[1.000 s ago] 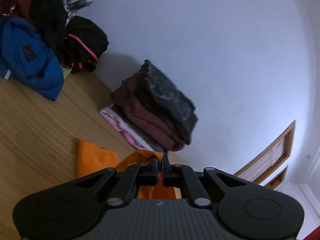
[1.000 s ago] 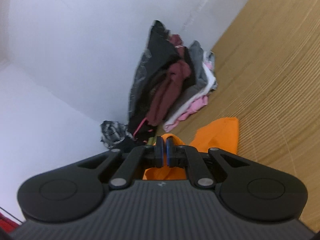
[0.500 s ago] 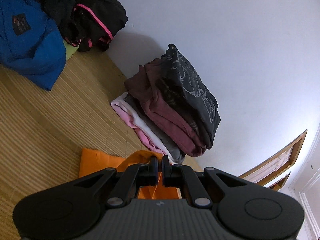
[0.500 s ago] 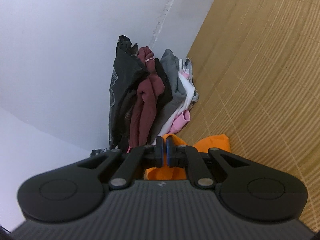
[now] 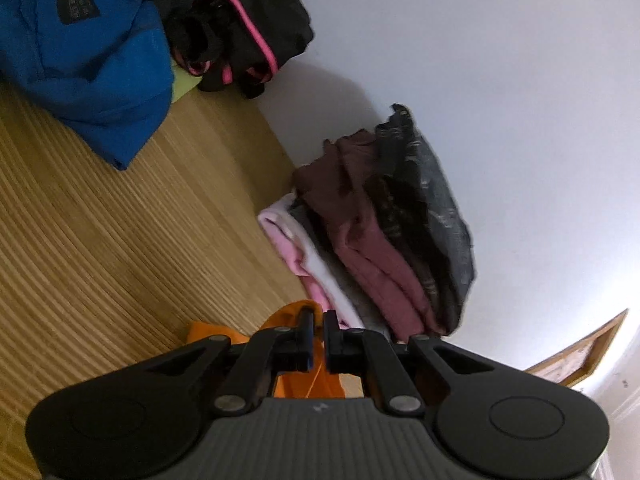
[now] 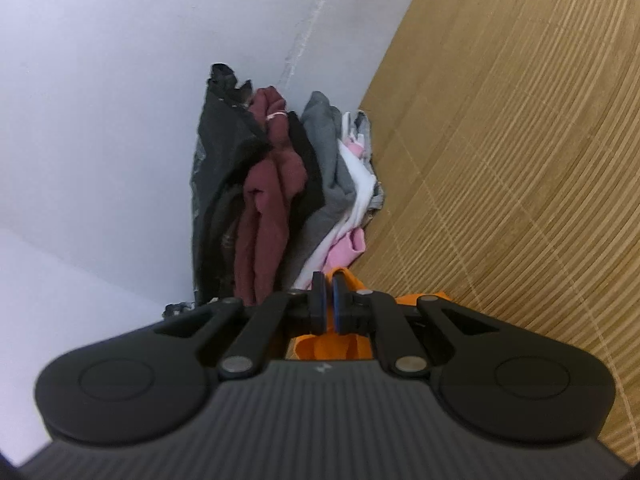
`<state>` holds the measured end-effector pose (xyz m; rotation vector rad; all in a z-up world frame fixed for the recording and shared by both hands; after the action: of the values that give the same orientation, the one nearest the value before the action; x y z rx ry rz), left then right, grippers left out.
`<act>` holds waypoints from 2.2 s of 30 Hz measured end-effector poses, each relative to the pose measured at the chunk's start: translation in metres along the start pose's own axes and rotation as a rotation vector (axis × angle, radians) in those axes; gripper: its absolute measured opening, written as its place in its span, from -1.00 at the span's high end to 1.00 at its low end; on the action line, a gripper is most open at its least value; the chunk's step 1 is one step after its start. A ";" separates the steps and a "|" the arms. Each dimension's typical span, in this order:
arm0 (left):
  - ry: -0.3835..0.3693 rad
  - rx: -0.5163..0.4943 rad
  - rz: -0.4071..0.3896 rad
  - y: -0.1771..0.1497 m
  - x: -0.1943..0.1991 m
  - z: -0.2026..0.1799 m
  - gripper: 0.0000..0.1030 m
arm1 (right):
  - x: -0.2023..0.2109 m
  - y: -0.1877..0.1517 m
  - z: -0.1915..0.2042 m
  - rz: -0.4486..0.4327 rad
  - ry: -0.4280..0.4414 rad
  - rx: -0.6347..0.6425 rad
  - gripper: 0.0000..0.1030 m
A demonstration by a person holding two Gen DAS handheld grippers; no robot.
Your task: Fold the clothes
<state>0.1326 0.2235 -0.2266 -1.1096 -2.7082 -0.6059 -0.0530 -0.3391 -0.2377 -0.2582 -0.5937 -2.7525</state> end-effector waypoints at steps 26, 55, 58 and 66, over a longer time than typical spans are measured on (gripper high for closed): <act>0.120 -0.061 0.061 -0.018 0.001 -0.001 -0.42 | -0.015 -0.029 -0.015 0.168 -0.135 0.061 -0.31; 0.169 -0.029 0.168 -0.035 -0.069 -0.016 -0.42 | -0.111 -0.005 0.026 0.050 -0.028 -0.056 -0.30; 0.131 -0.078 0.239 -0.056 -0.073 -0.030 -0.43 | -0.113 -0.018 0.033 0.121 -0.025 -0.005 -0.30; 0.150 -0.018 0.277 -0.072 -0.051 -0.014 -0.43 | -0.145 -0.110 0.043 0.326 -0.003 -0.086 -0.31</act>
<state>0.1184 0.1387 -0.2511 -1.3534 -2.3723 -0.6397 0.0504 -0.1876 -0.2748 -0.3454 -0.3942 -2.4642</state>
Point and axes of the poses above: each gripper's, at about its wrist camera, not at the fingertips, and x roughly against the way its jaws point, z to its left, y to its top, the point moved 10 cm from there along -x, roughly the way its jaws point, and after that the axes turned 5 degrees about x, right-handed, at the moved point
